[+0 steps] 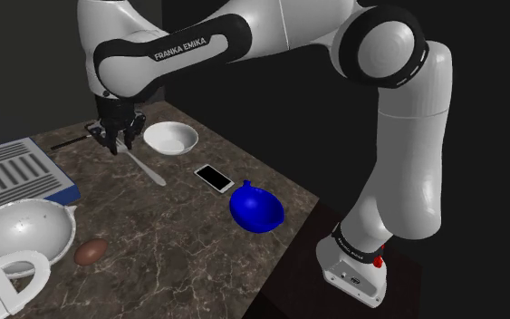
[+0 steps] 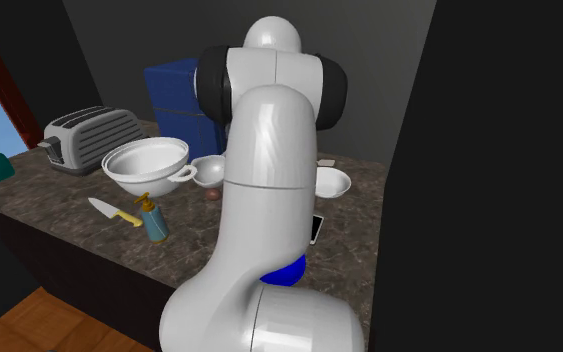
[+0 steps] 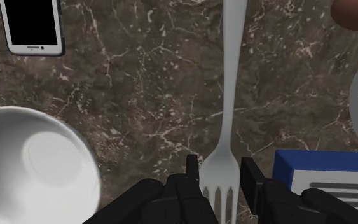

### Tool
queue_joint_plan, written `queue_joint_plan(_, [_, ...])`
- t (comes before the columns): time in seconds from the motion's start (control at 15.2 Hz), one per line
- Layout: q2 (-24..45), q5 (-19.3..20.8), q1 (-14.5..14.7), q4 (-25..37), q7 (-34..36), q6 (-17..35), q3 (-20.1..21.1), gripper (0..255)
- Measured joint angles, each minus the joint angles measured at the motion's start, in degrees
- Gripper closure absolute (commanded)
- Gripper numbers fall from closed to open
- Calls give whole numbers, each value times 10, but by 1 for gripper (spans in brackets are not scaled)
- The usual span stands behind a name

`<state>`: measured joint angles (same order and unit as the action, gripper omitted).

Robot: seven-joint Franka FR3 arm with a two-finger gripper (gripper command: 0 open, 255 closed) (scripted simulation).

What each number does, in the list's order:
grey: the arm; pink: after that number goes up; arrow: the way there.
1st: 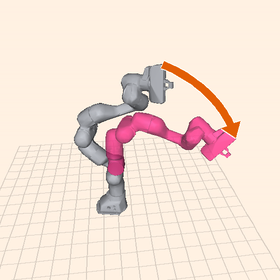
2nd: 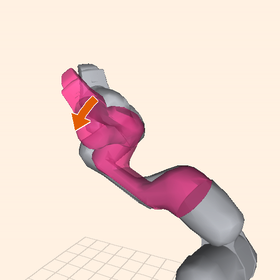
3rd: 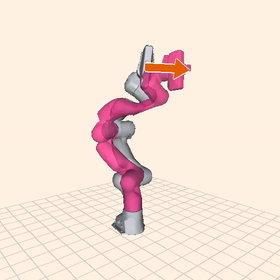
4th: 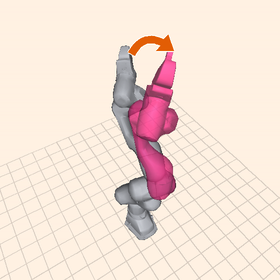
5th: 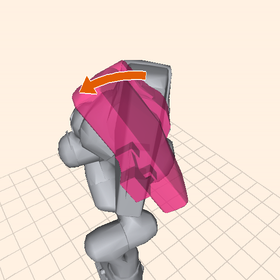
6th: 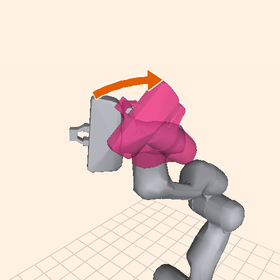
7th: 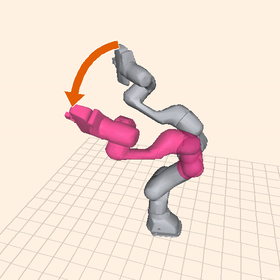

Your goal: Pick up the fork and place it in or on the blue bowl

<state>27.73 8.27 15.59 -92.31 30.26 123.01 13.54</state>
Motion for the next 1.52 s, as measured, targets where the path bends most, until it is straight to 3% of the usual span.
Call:
queue_joint_plan(0.13, [-7, -2, -1, 4, -1, -10, 1, 255])
queue_joint_plan(0.26, [-36, -8, -8, -34, -5, -2, 3, 255])
queue_joint_plan(0.92, [-253, -67, -45, -335, -50, 90, 11, 255])
queue_joint_plan(1.52, [-459, -132, -40, -557, -110, 110, -6, 255])
